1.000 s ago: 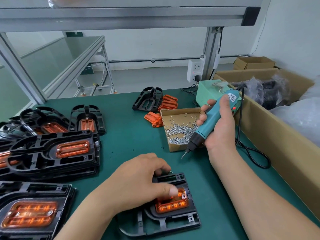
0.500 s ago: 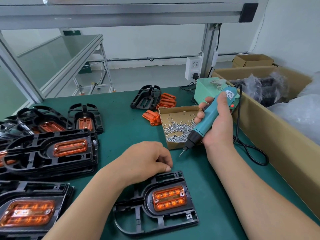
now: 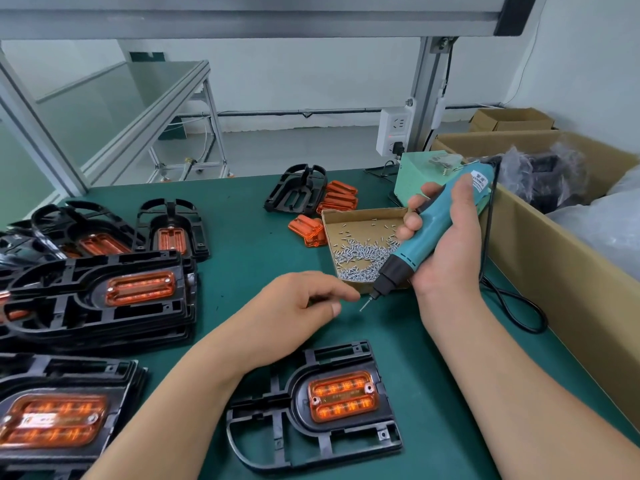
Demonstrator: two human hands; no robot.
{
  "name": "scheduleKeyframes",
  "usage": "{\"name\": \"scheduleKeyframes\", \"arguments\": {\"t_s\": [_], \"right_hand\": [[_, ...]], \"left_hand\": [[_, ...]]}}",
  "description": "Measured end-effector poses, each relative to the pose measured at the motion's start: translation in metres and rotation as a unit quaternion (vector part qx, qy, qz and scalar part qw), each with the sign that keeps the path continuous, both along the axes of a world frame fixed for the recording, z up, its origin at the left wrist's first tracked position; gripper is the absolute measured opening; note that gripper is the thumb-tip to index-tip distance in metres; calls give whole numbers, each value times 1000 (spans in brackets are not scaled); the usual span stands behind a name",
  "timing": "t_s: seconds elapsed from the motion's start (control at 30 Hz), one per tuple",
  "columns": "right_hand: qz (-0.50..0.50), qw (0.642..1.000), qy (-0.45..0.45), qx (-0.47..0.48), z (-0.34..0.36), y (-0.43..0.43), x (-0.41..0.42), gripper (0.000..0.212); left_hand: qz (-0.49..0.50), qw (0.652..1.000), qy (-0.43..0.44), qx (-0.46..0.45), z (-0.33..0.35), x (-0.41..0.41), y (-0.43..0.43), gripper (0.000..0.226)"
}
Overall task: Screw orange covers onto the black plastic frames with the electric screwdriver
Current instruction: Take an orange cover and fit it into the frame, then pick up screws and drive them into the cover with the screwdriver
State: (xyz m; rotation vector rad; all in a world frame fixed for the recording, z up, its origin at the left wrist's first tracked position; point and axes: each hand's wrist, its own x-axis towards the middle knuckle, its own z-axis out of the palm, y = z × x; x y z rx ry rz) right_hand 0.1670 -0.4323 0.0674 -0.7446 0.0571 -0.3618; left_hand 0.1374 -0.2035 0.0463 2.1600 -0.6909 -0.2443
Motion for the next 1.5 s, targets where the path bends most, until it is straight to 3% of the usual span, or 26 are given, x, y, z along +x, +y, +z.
{"name": "scheduleKeyframes", "arguments": {"t_s": [0.2,0.4,0.6,1.0,1.5], "right_hand": [[-11,1000,-11,0,4,2,-4,39],[-12,1000,-17,-7,7,6,-7,40],[-11,1000,-28,1,10,9,-10,41],[-9,999,-53,1,12,13,-13,42],[-11,998,-63,2,14,13,-14,40]], "left_hand": [[28,1000,1,-2,3,-3,-3,22],[42,995,47,-73,12,-5,0,19],[22,996,70,-51,8,-3,0,11],[16,970,197,-144,9,-6,-2,14],[14,982,144,-123,13,-8,-4,13]]}}
